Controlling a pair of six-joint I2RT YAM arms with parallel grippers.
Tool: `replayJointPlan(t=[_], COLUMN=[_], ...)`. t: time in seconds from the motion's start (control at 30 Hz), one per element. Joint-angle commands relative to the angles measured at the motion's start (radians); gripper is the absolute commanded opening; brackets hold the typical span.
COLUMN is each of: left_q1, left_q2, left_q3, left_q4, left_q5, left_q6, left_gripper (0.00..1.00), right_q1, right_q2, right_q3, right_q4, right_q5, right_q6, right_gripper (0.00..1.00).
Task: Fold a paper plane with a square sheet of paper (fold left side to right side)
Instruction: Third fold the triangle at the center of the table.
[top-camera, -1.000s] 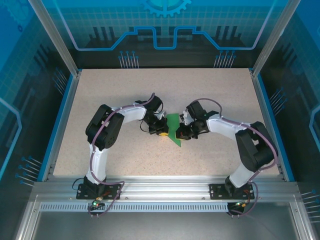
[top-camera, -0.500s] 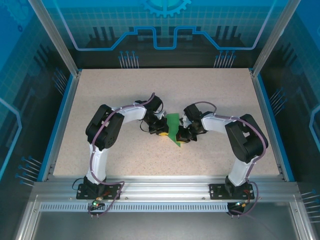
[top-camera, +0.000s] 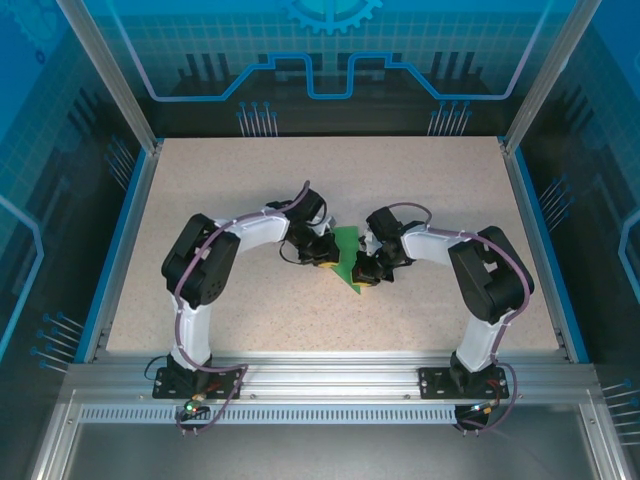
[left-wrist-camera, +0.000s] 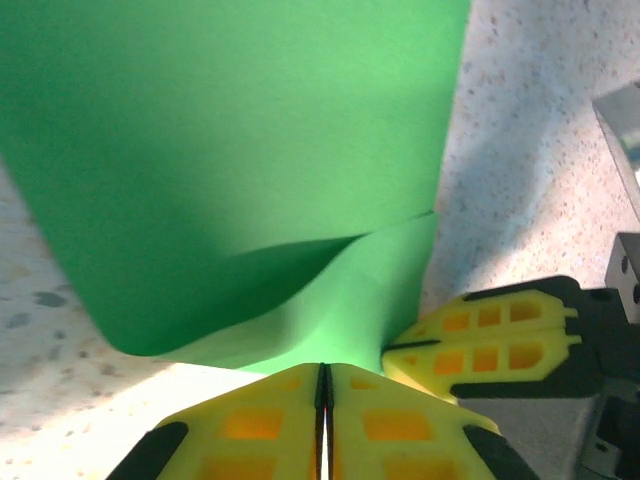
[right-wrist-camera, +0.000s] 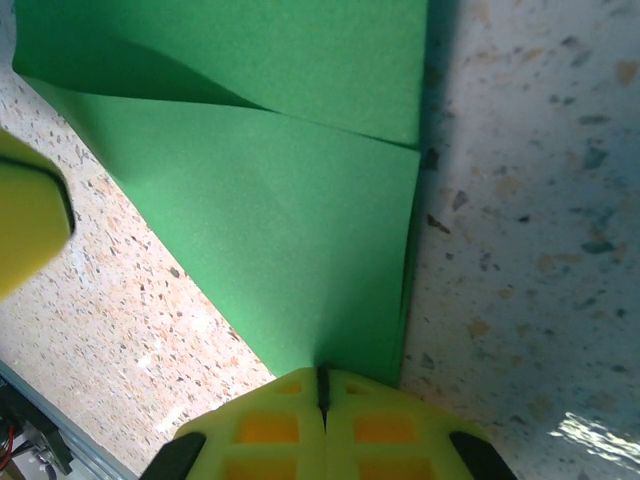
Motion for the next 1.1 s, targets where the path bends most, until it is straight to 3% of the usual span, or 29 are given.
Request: replayJointPlan(t=[0.0, 0.5, 1.07], left_q1=[-0.023, -0.054, -0.048], left_q2=[-0.014, 0.059, 0.085], left_q3=[-0.012, 0.022, 0.016], left_q4=[0.022, 0.026, -0.026], left_q5=[0.053, 0.065, -0.08], left_q6=[0.037, 0.066, 0.108], left_gripper=[0.11, 0.1, 0.08], right_q1=[0.005, 0.006, 0.006], right_q2=[0.049, 0.052, 0.058], right_q3=[-0.015, -0.016, -0.009], right_q4=[-0.097, -0.107, -0.147], right_q5=[0.087, 0.097, 0.128], right_q6=[-0.015, -0.015, -0.03], right_gripper=[0.0, 0.0, 0.0])
